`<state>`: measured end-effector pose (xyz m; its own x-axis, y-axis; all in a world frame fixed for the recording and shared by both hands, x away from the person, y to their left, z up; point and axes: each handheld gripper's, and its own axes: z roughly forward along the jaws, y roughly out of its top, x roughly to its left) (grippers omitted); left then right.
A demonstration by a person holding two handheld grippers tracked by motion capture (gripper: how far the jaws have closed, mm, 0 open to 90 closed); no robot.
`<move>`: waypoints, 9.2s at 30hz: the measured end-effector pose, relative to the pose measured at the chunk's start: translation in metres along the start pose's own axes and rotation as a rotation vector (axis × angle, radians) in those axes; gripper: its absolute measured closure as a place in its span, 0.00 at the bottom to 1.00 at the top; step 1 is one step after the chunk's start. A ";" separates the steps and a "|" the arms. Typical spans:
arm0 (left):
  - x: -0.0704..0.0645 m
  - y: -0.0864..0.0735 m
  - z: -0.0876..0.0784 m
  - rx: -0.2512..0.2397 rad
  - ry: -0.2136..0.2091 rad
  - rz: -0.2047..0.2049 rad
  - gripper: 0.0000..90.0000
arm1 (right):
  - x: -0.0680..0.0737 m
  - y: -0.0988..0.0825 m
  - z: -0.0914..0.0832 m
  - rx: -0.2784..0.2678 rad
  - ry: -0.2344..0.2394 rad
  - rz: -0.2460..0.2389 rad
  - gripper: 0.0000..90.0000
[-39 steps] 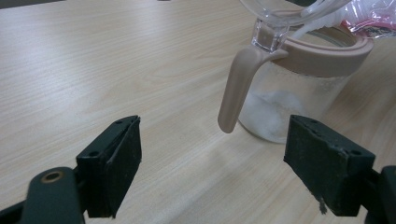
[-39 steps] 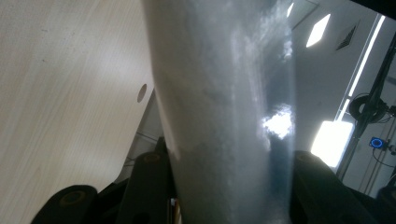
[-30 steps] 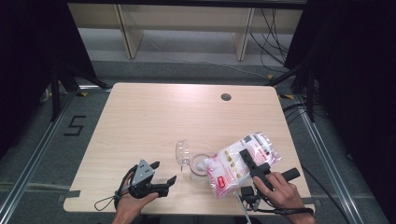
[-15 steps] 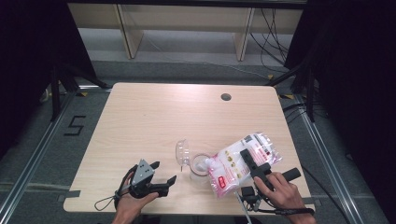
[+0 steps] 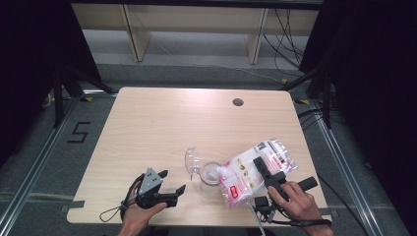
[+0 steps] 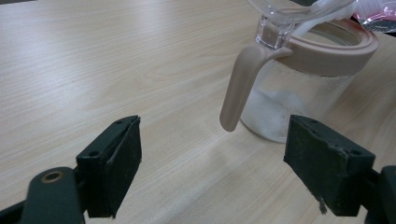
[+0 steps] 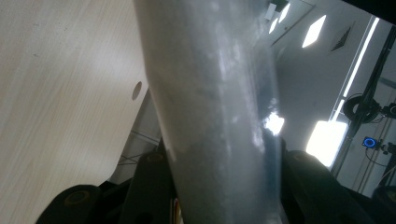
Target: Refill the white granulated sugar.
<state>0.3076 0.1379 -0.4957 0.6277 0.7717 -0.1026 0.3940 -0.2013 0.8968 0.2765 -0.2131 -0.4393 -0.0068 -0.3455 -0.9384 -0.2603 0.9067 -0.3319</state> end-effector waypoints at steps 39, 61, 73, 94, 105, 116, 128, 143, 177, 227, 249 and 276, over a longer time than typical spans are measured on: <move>0.001 0.001 -0.002 -0.005 0.002 0.013 0.20 | -0.007 0.001 0.002 -0.050 -0.039 -0.063 0.78; 0.001 0.001 -0.002 -0.005 0.002 0.012 0.20 | -0.008 0.001 0.003 -0.057 -0.036 -0.062 0.80; 0.001 0.001 -0.002 -0.013 -0.006 0.002 0.21 | -0.009 0.002 0.001 -0.056 -0.039 -0.070 0.80; 0.001 0.002 -0.002 -0.015 -0.006 0.020 0.21 | -0.012 0.001 0.001 -0.068 -0.061 -0.082 0.81; 0.000 0.002 -0.002 -0.010 -0.002 0.014 0.21 | -0.010 0.002 -0.001 -0.042 -0.051 -0.039 0.81; 0.001 0.002 -0.002 -0.012 -0.005 0.019 0.21 | -0.012 0.002 -0.002 -0.044 -0.053 -0.049 0.82; 0.000 0.002 -0.002 -0.012 -0.005 0.018 0.21 | -0.012 0.001 -0.002 -0.053 -0.069 -0.043 0.82; 0.001 0.002 -0.002 -0.011 -0.005 0.021 0.21 | -0.011 0.000 -0.002 -0.053 -0.074 -0.035 0.83; 0.000 0.002 -0.002 -0.011 -0.001 0.020 0.21 | -0.014 -0.001 -0.002 -0.043 -0.063 -0.056 0.83; 0.000 0.001 -0.002 -0.006 -0.004 0.008 0.21 | -0.015 -0.001 -0.003 -0.054 -0.078 -0.050 0.85; 0.000 0.002 -0.002 -0.010 -0.001 0.020 0.21 | -0.016 -0.002 -0.003 -0.055 -0.082 -0.045 0.86; 0.000 0.002 -0.002 -0.011 0.000 0.020 0.21 | -0.016 -0.003 -0.004 -0.037 -0.062 -0.044 0.87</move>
<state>0.3073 0.1390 -0.4933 0.6356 0.7673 -0.0851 0.3743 -0.2099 0.9033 0.2736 -0.2108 -0.4230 0.0654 -0.3684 -0.9274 -0.2944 0.8808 -0.3707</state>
